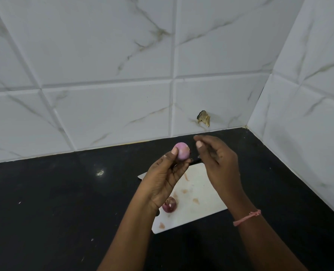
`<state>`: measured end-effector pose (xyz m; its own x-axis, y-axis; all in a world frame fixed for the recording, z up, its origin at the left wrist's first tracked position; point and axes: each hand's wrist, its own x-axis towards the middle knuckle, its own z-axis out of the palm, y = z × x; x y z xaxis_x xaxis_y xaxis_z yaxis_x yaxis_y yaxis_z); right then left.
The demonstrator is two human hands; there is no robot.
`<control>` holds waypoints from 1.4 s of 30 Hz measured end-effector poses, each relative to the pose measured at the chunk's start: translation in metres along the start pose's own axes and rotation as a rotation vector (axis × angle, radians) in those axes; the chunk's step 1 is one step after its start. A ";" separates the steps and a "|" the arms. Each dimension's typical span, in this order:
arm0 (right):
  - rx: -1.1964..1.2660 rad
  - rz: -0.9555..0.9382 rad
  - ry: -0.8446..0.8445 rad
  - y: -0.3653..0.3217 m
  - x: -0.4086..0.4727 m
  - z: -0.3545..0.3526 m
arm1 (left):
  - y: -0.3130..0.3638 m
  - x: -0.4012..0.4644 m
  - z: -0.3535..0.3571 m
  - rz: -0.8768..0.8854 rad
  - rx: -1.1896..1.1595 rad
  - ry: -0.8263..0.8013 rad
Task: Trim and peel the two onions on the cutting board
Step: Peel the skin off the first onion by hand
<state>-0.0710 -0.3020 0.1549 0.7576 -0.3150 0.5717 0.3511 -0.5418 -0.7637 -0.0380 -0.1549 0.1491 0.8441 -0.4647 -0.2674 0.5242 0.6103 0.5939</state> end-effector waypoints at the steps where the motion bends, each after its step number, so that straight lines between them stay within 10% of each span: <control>1: 0.034 -0.029 -0.022 -0.003 -0.001 0.000 | 0.000 0.000 0.000 0.009 0.009 -0.015; 14: 0.024 -0.271 -0.127 -0.005 -0.004 0.009 | 0.000 -0.001 0.000 0.060 0.031 -0.064; 42: -0.252 -0.096 -0.277 0.001 0.004 0.009 | -0.003 0.001 -0.005 0.007 0.043 0.008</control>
<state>-0.0624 -0.2968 0.1533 0.8600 -0.0493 0.5080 0.3077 -0.7440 -0.5931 -0.0382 -0.1537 0.1437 0.8487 -0.4552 -0.2692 0.5130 0.5851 0.6280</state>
